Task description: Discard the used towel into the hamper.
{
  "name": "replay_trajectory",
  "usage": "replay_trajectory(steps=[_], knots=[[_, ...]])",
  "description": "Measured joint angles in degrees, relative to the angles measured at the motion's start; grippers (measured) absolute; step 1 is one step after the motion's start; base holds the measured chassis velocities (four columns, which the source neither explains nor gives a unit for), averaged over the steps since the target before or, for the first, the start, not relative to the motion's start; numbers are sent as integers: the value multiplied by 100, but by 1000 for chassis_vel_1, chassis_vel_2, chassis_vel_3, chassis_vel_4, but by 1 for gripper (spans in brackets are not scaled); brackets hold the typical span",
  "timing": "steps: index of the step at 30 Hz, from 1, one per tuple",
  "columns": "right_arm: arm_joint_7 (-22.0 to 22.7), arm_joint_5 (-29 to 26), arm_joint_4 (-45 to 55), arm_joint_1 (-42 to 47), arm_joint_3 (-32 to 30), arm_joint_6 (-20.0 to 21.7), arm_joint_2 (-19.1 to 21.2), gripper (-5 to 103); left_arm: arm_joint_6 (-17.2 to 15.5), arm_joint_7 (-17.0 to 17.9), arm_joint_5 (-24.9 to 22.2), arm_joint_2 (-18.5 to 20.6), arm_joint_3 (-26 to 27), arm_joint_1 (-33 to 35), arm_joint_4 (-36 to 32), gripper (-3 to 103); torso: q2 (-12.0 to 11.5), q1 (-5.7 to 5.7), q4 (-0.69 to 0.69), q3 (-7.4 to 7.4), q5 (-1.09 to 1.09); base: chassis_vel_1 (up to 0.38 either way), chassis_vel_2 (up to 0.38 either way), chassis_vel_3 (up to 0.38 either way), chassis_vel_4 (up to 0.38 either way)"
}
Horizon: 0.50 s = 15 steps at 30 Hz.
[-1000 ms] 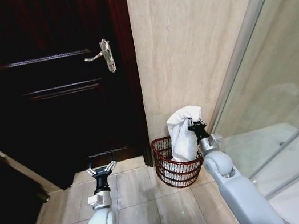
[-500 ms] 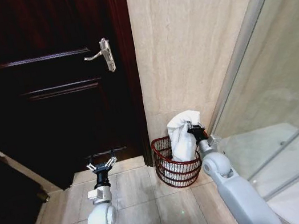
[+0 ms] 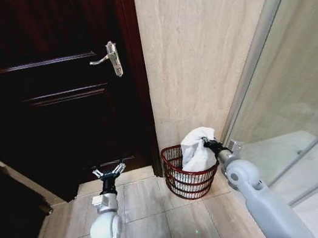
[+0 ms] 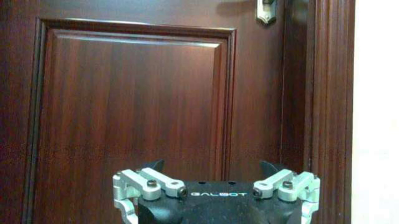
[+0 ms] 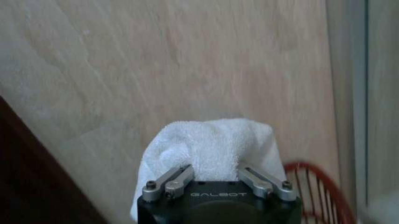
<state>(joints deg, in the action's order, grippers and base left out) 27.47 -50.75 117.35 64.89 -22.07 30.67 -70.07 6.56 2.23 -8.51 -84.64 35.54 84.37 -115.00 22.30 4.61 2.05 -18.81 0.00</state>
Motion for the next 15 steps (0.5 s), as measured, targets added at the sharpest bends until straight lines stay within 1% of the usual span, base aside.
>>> replay_trajectory(steps=[3,5,7,11,14,15], knots=[[375,-671,59,-61,11,357,42,12,108,0,-4,23,53,44,76,100,2,1,-1,-2,0,0,0,0,0],[450,-747,43,-94,40,386,57,12,127,0,-13,28,62,52,88,100,3,1,-2,-2,-1,0,0,0,0],[729,-1031,-84,-249,250,418,109,12,195,-1,-91,68,78,82,139,100,5,1,0,-4,0,0,0,0,0],[838,-1127,-261,-466,398,434,113,12,228,-4,-117,93,80,68,206,100,6,2,0,-5,0,0,0,0,0],[1045,-1388,-564,-802,588,529,113,12,211,-11,-117,110,78,12,238,100,8,3,0,-6,0,0,0,0,0],[1045,-1388,-564,-802,588,529,113,12,211,-11,-117,110,78,12,238,100,8,3,0,-6,0,0,0,0,0]])
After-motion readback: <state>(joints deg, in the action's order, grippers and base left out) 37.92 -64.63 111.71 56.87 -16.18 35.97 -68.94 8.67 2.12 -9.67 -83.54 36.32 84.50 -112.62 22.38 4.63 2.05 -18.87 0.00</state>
